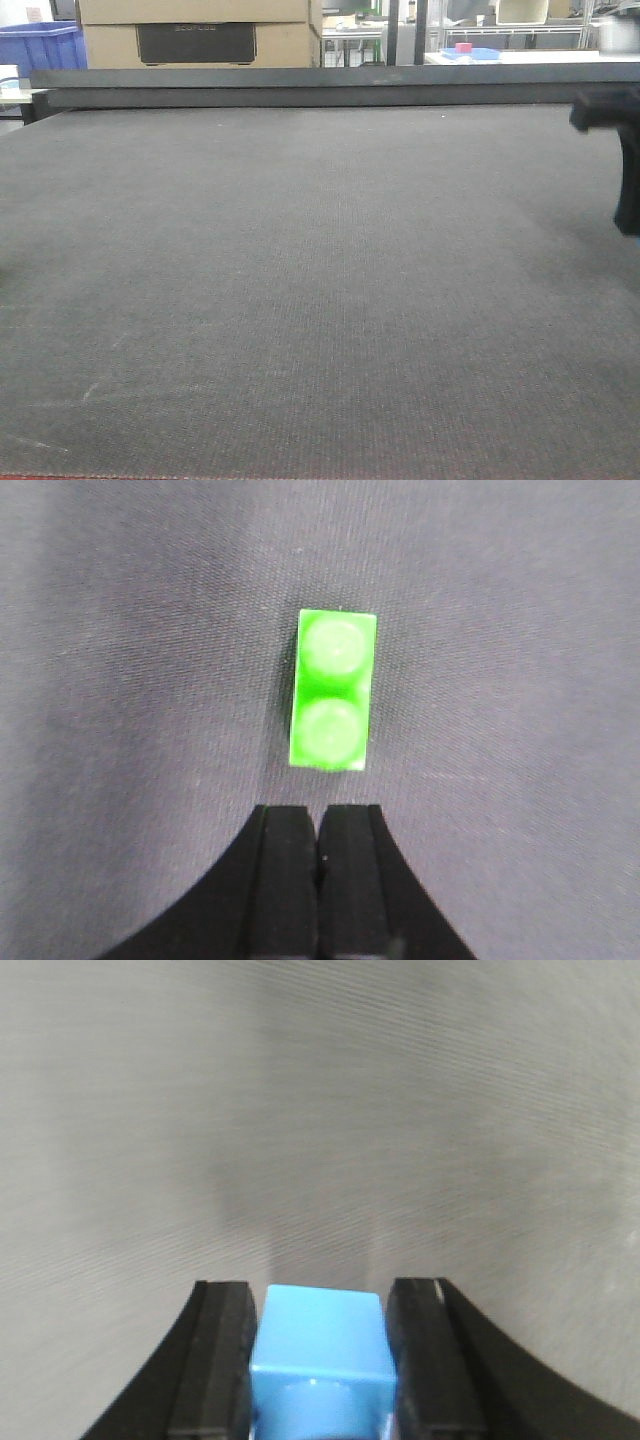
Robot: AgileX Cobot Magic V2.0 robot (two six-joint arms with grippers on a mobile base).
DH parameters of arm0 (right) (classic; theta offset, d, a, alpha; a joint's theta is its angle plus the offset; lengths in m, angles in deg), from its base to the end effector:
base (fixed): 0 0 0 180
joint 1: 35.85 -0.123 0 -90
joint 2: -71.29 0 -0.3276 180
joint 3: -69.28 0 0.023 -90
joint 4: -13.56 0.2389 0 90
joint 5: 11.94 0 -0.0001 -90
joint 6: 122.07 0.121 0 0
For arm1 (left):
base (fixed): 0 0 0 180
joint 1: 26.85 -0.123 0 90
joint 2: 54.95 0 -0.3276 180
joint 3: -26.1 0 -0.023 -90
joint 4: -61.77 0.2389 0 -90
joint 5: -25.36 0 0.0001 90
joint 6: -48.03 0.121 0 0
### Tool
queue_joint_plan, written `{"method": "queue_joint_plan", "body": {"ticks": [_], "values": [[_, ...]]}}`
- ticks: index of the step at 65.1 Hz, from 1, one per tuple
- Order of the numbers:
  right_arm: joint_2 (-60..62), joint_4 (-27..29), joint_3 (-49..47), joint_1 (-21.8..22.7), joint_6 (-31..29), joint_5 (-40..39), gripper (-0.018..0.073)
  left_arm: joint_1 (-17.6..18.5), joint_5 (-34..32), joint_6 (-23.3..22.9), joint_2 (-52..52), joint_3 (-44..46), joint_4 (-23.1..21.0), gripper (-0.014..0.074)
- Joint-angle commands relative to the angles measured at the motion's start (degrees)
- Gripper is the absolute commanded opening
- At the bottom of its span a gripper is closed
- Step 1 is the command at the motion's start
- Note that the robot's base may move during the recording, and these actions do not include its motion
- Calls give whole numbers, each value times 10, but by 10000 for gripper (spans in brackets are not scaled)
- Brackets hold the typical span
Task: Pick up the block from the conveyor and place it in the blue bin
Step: 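Close left gripper on green block and right gripper on blue block, then lift both held blocks up off the belt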
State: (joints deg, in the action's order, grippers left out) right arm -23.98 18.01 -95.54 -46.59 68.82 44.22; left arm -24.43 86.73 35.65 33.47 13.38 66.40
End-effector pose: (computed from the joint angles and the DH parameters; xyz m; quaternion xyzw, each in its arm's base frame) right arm 0.2835 0.0617 0.2698 0.0190 0.9924 0.0558 0.1079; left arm 0.2663 -0.0027 0.3118 -0.0720 0.9850 0.0181 0.1555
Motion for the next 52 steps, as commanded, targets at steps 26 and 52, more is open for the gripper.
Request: {"method": "queue_joint_plan", "body": {"ticks": [26, 52], "values": [[52, -3, -4, -2, 0, 10, -167, 1, -91, 5, 128, 6, -6, 391], [57, -3, -4, -2, 0, 9, -167, 1, -110, 18, 169, 6, -6, 111]]}}
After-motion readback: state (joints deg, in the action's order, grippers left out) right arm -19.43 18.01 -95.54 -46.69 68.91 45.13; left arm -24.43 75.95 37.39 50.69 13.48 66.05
